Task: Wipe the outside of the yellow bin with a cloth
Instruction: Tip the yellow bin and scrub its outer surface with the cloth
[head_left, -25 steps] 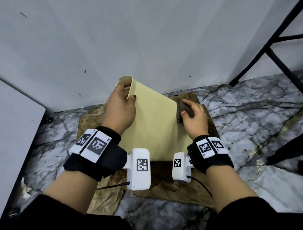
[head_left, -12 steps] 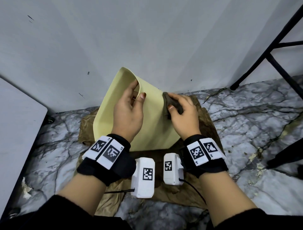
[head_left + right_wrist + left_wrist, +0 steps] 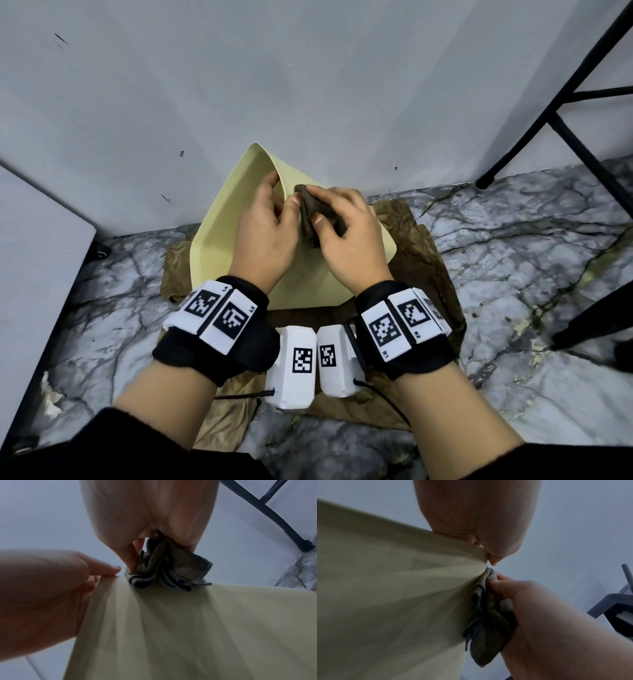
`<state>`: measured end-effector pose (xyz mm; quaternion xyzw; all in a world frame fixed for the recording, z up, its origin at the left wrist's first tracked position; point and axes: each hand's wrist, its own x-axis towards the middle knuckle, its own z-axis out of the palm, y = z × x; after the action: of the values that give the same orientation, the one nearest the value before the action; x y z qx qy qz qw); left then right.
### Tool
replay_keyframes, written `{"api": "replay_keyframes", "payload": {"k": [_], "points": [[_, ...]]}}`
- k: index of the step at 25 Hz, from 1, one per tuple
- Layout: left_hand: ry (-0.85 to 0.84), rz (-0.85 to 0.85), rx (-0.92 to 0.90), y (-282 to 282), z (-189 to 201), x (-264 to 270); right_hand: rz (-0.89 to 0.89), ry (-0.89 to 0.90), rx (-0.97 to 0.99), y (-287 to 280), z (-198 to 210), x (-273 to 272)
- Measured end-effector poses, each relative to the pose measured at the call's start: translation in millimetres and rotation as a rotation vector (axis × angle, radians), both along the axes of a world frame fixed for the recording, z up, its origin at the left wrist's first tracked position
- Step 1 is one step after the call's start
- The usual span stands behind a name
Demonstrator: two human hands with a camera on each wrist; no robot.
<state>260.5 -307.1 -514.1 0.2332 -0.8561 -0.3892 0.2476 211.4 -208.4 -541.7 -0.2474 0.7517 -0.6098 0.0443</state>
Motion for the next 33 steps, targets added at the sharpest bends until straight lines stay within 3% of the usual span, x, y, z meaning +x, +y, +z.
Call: {"api": "replay_keyframes", "payload": {"k": [11, 20, 25, 33], "points": [[0.0, -0.003, -0.051, -6.2, -4.3, 3.6, -0.1, -0.141, 0.064, 22.1, -53.8, -23.7], [0.017, -0.033, -0.043, -4.4, -5.6, 5.2, -0.203, -0.372, 0.173, 59.6, -100.1, -45.7], [0.035, -0.015, -0.037, -5.7, -6.0, 5.7, -0.209, -0.361, 0.177, 49.0, -83.0, -42.0], [0.056, -0.007, -0.078, -8.9, -7.3, 6.6, -0.025, -0.019, -0.007, -9.8, -5.6, -8.7]]}}
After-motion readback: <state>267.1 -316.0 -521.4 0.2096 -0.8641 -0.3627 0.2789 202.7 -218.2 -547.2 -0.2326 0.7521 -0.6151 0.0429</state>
